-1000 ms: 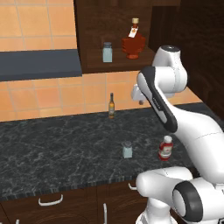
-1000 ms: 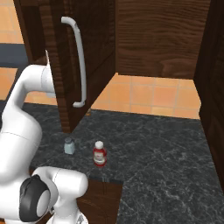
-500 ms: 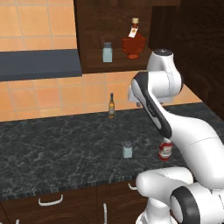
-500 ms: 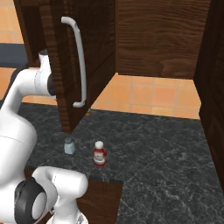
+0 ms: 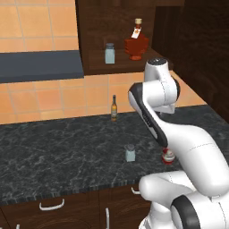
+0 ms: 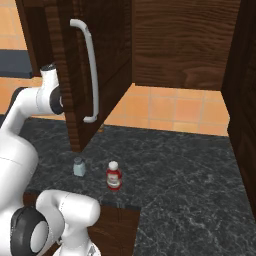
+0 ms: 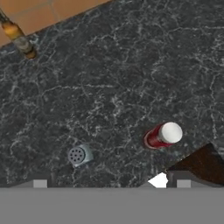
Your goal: Put the shaker and condiment bottle from the counter next to their counterparts in the cabinet.
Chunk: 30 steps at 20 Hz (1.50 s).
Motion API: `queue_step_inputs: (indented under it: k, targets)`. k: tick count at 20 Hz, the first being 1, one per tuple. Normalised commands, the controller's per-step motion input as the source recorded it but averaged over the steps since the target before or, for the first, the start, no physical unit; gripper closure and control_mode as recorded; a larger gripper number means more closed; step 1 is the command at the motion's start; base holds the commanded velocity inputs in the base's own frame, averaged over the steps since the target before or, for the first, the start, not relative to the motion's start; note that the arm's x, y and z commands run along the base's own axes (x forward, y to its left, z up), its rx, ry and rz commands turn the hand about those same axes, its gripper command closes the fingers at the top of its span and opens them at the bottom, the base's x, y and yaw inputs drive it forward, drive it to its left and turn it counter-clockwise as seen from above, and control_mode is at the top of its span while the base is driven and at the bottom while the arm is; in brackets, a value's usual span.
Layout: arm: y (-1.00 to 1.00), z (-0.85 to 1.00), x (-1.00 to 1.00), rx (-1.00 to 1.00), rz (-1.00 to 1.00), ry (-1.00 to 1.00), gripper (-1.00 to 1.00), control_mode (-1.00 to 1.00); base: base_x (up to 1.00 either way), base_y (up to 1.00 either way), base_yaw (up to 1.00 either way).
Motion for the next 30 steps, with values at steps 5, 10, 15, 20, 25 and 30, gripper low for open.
queue_step_inputs:
  k: [5,10,15,20,25,30]
  targets:
    - [0.0,-0.24,0.0,0.0,-0.31,0.0,-1.0,-1.0,0.0,0.0,0.0]
    - [0.0,-0.24,0.0,-0.01,-0.32,-0.07,-1.0,-1.0,0.0,0.0,0.0]
    - [0.0,-0.23,0.0,-0.06,-0.31,-0.24,-1.0,-1.0,0.0,0.0,0.0]
    - [0.0,-0.28,0.0,-0.13,-0.29,-0.34,-1.0,-1.0,0.0,0.0,0.0]
    - [0.0,-0.28,0.0,-0.11,-0.32,-0.2,-1.0,-1.0,0.0,0.0,0.0]
    - [0.0,-0.07,0.03,-0.01,-0.35,0.02,-1.0,-1.0,0.0,0.0,0.0]
